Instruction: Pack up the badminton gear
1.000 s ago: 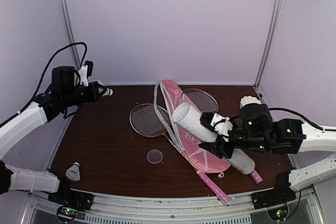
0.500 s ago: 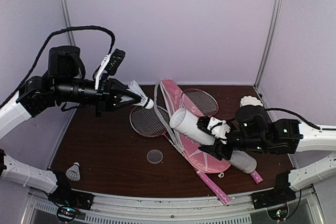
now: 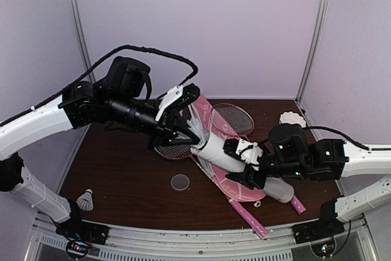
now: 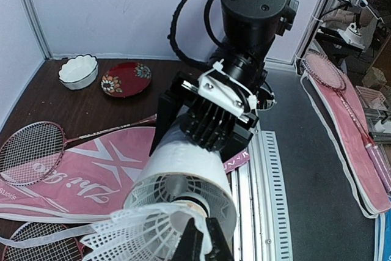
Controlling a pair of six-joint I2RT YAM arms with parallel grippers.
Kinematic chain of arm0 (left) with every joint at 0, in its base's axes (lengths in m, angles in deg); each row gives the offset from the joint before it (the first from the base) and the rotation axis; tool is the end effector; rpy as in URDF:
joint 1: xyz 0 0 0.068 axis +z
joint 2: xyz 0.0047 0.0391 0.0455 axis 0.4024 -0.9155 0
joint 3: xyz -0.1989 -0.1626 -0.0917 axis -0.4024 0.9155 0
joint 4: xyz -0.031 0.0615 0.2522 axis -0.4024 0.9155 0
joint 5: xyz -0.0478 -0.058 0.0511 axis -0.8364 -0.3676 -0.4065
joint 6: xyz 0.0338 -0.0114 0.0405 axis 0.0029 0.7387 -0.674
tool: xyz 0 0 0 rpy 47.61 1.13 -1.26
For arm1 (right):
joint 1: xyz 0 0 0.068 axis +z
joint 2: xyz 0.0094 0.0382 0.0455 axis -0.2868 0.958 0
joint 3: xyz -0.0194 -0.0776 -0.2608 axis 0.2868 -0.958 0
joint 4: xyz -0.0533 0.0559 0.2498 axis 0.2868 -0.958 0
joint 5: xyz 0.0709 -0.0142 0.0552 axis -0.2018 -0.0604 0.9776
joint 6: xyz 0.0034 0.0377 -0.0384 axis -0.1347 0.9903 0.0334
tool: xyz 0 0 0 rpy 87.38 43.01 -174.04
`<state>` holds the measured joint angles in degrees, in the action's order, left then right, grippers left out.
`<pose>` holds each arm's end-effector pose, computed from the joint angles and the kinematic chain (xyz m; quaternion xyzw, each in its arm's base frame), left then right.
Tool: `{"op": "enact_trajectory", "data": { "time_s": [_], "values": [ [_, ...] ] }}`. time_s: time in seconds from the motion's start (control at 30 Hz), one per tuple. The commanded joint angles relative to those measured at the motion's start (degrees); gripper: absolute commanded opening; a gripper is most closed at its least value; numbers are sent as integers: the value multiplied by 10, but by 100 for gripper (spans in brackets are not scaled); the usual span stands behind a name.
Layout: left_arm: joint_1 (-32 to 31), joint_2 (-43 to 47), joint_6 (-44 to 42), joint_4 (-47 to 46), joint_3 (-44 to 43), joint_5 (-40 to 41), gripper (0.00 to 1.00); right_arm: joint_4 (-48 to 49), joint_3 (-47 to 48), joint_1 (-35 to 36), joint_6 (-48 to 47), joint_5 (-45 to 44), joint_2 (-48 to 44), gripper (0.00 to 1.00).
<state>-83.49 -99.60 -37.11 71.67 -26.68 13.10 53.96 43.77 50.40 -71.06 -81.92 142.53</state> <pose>0.1366 -0.2691 0.3969 0.5401 0.6558 -0.4237 0.3140 0.0934 0.2192 0.2828 -0.5556 0.6789 0.2144 0.4294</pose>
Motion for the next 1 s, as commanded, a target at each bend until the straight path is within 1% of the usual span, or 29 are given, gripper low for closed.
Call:
{"op": "enact_trajectory", "data": {
  "time_s": [0.0, 0.03, 0.1, 0.2, 0.23, 0.3, 0.4, 0.5, 0.77, 0.9, 0.97],
  "values": [
    [-4, -7, -13, -17, -17, -12, 16, 33, 14, 5, 2, 4, -8, 37],
    [-4, -7, -15, -19, -15, -27, 27, 35, 13, 4, 3, 3, -10, 37],
    [-4, -4, -16, -18, -11, -43, 45, 39, 10, 4, 4, 1, -12, 37],
    [-5, 5, -24, -14, -4, -65, 65, 50, 1, 5, 9, -3, -16, 37],
    [-5, 8, -25, -14, -1, -70, 70, 52, -1, 5, 9, -4, -17, 36],
    [-5, 9, -26, -9, 2, -82, 75, 53, -3, 5, 10, -5, -16, 36],
    [-6, 1, -27, 1, 3, -76, 78, 55, -2, 4, 11, -6, -17, 36],
    [-14, -17, -50, 42, -13, -49, 77, 56, -1, 5, 13, -10, -20, 36],
    [-55, -85, -106, 124, -60, -9, 69, 62, 2, 3, 28, -20, -26, 36],
    [-57, -114, -118, 127, -84, -6, 69, 66, 2, 3, 28, -21, -25, 36],
    [-57, -125, -121, 119, -92, 1, 70, 68, 0, 3, 28, -21, -26, 36]
  ]
}}
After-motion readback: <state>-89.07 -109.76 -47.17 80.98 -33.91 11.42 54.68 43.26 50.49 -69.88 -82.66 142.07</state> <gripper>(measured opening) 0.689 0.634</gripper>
